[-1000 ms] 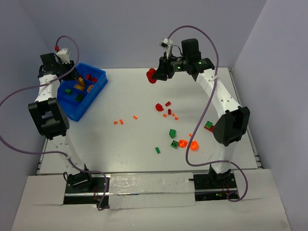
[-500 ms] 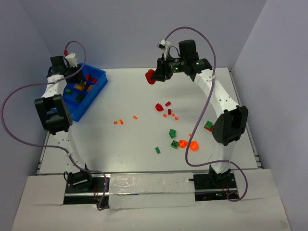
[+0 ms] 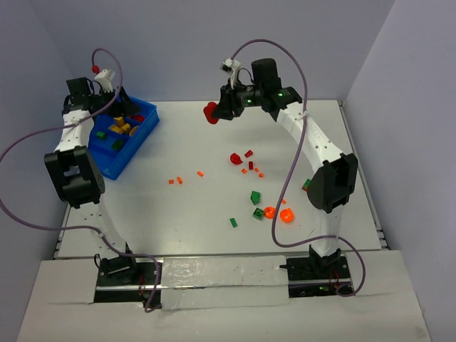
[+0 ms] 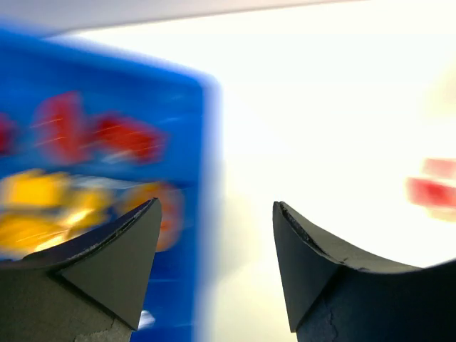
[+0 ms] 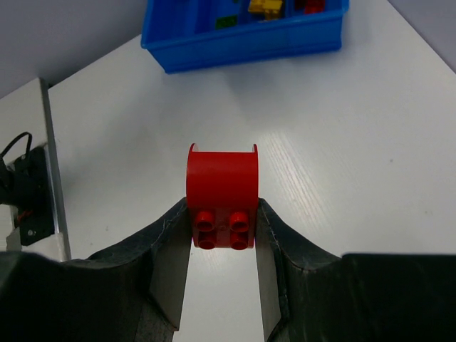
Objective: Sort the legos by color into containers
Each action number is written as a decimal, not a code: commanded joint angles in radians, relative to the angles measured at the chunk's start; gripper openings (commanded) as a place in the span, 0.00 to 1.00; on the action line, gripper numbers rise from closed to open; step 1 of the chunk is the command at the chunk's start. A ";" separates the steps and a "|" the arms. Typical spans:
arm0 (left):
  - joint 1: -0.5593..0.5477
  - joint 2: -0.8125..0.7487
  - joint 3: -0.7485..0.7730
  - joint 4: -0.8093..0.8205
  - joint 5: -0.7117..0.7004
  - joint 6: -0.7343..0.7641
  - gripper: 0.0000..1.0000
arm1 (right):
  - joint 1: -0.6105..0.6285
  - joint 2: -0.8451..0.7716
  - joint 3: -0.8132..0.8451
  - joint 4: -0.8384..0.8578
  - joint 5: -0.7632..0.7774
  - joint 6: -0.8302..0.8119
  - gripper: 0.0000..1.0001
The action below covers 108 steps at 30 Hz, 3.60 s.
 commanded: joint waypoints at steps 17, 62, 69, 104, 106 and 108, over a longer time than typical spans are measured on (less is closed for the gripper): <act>-0.291 -0.374 -0.238 0.261 0.768 -0.098 0.74 | 0.109 0.041 0.123 -0.071 -0.197 -0.200 0.00; -0.336 -0.321 -0.088 -0.215 0.555 0.326 0.00 | 0.119 0.012 0.091 -0.101 -0.061 -0.185 0.86; -0.114 -0.181 -0.009 0.068 0.261 -0.235 0.00 | 0.010 -0.036 0.021 -0.055 0.002 -0.108 1.00; -0.019 0.334 0.350 0.226 -0.586 -0.319 0.01 | -0.057 -0.124 -0.136 -0.111 0.165 -0.214 1.00; -0.023 0.340 0.353 0.233 -0.590 -0.314 0.03 | -0.055 -0.123 -0.136 -0.111 0.168 -0.214 1.00; -0.029 0.344 0.357 0.240 -0.593 -0.312 0.04 | -0.055 -0.120 -0.137 -0.111 0.172 -0.215 1.00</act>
